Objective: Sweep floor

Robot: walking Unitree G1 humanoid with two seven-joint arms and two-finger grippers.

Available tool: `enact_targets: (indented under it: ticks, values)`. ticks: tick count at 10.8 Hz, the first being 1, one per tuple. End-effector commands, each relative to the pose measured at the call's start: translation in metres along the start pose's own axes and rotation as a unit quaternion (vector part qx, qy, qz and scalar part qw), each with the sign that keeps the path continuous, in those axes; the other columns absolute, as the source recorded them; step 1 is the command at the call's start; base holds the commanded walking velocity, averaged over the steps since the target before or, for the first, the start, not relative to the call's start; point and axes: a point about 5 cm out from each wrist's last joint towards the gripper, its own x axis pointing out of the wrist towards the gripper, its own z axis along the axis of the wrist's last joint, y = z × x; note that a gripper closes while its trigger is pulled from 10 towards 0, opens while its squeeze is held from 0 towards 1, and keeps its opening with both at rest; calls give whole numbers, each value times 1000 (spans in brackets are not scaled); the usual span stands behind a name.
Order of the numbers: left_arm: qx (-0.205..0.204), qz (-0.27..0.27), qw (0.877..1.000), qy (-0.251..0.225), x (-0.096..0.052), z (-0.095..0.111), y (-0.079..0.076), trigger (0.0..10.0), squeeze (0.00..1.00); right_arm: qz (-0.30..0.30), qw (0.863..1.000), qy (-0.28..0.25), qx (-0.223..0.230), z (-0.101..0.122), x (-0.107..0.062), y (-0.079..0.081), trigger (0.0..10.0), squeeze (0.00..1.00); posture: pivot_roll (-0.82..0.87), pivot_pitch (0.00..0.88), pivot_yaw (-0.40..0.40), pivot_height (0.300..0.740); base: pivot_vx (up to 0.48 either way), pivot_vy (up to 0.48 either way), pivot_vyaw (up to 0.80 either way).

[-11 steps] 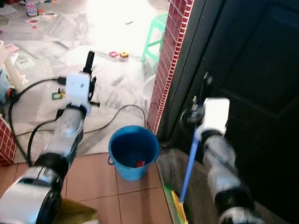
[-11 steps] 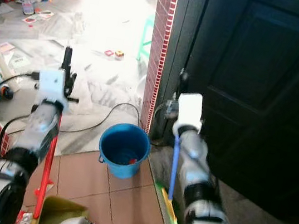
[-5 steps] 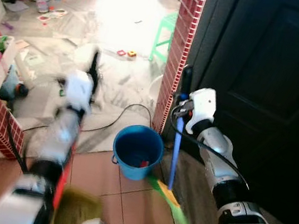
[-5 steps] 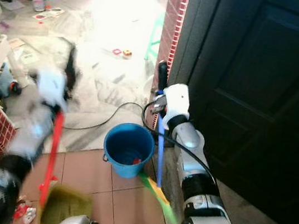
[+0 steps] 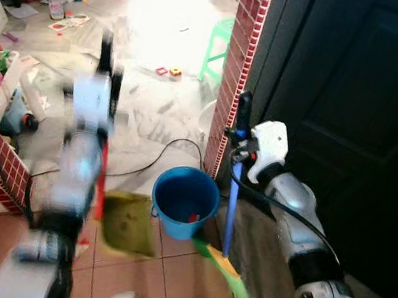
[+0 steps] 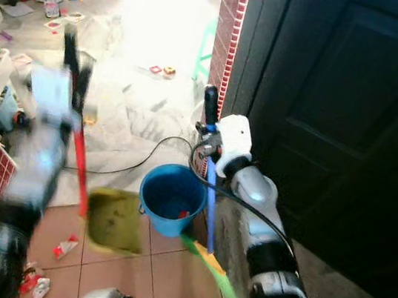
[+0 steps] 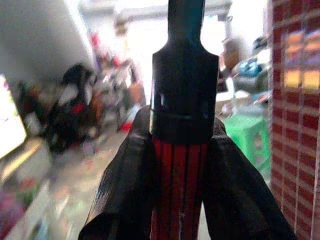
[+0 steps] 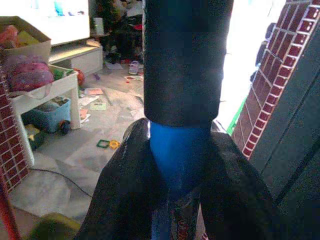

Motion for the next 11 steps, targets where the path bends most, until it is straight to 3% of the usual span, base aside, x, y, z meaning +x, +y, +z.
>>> enact_targets:
  ticks: [1, 2, 3, 4, 5, 6, 7, 8, 9, 11]
  values:
    - [-19, 43, 999, -5, -4, 0, 7, 10000, 0, 25, 999, -13, -18, 7, 1, 8, 10000, 0, -20, 0, 24, 740, 0, 0, 0]
    - [-35, 79, 996, 19, -20, -13, 9, 10000, 0, 4, 1000, -14, -6, 5, -3, 11, 10000, 0, -9, 0, 2, 740, 0, 0, 0]
    - [-51, 106, 992, 45, -34, -26, 12, 10000, 0, -60, 998, -11, 24, 0, -3, 5, 10000, 0, -1, 0, -17, 740, 0, 0, 0]
    - [-49, 121, 988, 78, -49, -41, 14, 10000, 0, -139, 989, 0, 59, -7, -4, -7, 10000, 0, 4, 0, -24, 740, 0, 0, 0]
    - [-54, 122, 987, 93, -56, -47, 13, 10000, 0, -180, 981, 2, 73, -9, -6, -14, 10000, 0, 4, 0, -21, 740, 0, 0, 0]
    - [-71, 108, 985, 117, -67, -55, 7, 10000, 0, -211, 974, 3, 85, -10, -9, -18, 10000, 0, -2, 0, -10, 740, 0, 0, 0]
    - [-88, 78, 982, 147, -74, -60, -4, 10000, 0, -205, 975, 0, 86, -9, -8, -16, 10000, 0, -4, 0, -2, 740, 0, 0, 0]
    - [-96, 53, 983, 145, -77, -58, -9, 10000, 0, -207, 974, -4, 90, -9, -9, -16, 10000, 0, -3, 0, 2, 740, 0, 0, 0]
    - [-70, 5, 986, 150, -87, -55, -16, 10000, 0, -233, 969, -7, 78, -10, -13, -24, 10000, 0, 0, 0, 14, 740, 0, 0, 0]
    - [-76, -59, 983, 154, -93, -50, -24, 10000, 0, -260, 963, 0, 71, -17, -22, -28, 10000, 0, 5, 0, 33, 740, 0, 0, 0]
